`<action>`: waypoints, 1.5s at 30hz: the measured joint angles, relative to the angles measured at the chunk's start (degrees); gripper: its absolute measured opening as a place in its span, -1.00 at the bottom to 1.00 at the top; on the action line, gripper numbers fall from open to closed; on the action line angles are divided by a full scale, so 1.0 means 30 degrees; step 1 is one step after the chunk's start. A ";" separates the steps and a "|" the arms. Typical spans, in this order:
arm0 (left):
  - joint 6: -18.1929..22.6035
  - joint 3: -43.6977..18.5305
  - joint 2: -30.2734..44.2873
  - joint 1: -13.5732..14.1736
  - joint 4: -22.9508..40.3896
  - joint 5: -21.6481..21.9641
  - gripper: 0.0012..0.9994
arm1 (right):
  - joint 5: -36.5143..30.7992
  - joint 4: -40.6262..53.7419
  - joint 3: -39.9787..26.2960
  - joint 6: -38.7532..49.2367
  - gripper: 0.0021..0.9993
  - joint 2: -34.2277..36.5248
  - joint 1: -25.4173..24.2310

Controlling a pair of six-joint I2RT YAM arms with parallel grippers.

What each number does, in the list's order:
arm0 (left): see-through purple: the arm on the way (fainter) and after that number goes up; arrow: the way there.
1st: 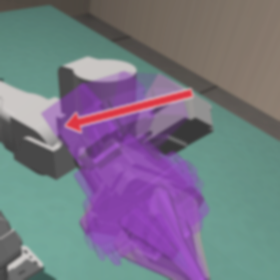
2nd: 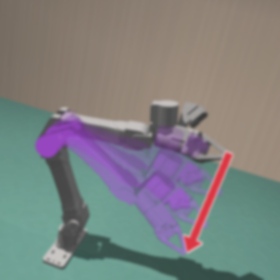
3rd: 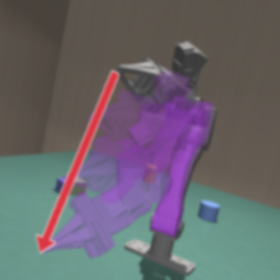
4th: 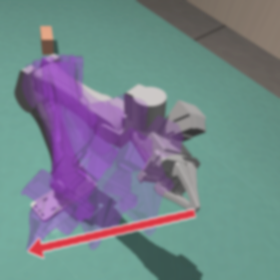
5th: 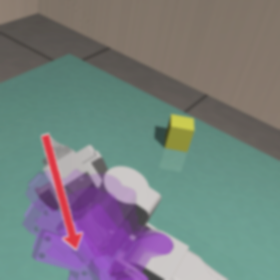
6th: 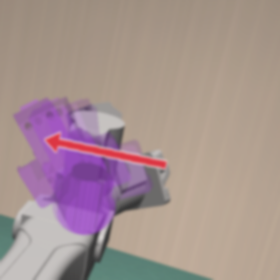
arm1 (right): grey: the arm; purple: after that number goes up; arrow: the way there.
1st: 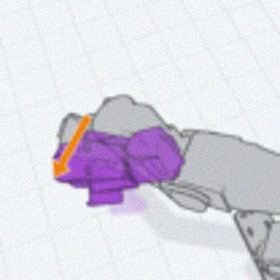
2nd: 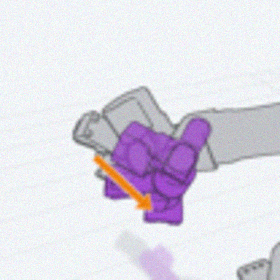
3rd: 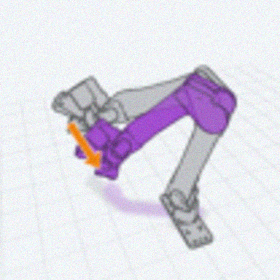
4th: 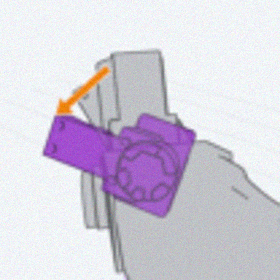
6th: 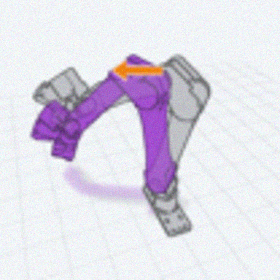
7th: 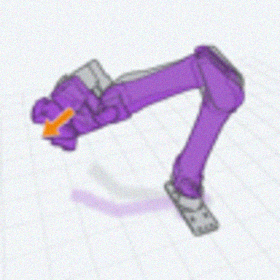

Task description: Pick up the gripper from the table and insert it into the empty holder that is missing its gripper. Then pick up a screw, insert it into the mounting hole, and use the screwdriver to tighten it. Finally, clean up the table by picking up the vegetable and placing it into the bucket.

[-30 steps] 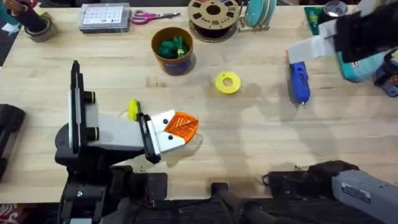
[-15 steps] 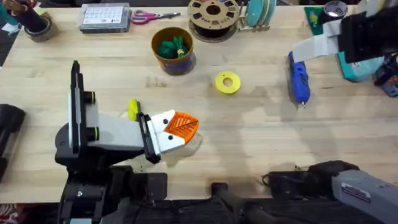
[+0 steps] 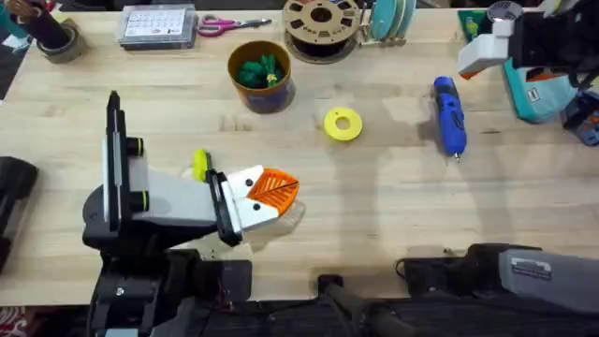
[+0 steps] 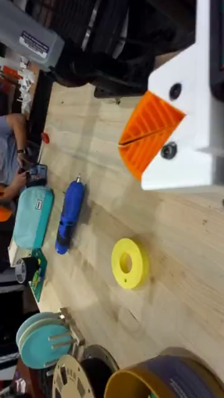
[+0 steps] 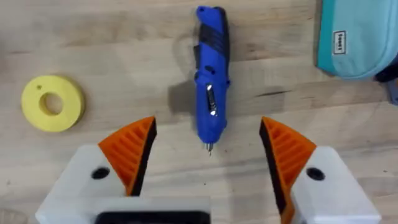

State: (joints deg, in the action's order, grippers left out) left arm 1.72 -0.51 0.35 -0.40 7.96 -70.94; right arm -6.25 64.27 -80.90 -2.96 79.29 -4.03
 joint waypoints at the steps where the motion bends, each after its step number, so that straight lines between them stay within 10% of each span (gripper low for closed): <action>1: 0.0000 0.0000 -0.0003 0.0000 -0.0002 0.0000 -1.00 | -0.0024 -0.0202 0.0000 0.0073 0.99 0.0251 -0.0218; 25: 0.0000 0.0000 -0.0002 0.0000 0.0004 0.0000 -1.00 | 0.0537 -0.2215 -0.0007 0.0641 0.99 0.6666 -0.1270; 45: 0.0000 0.0000 -0.0003 0.0000 0.0004 0.0000 -1.00 | 0.1395 -0.6624 0.2382 0.1656 0.99 0.7281 -0.1343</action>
State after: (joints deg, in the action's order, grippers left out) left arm 1.72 -0.51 0.34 -0.40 7.97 -70.94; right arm -2.07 44.39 -73.76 2.01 101.13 -8.05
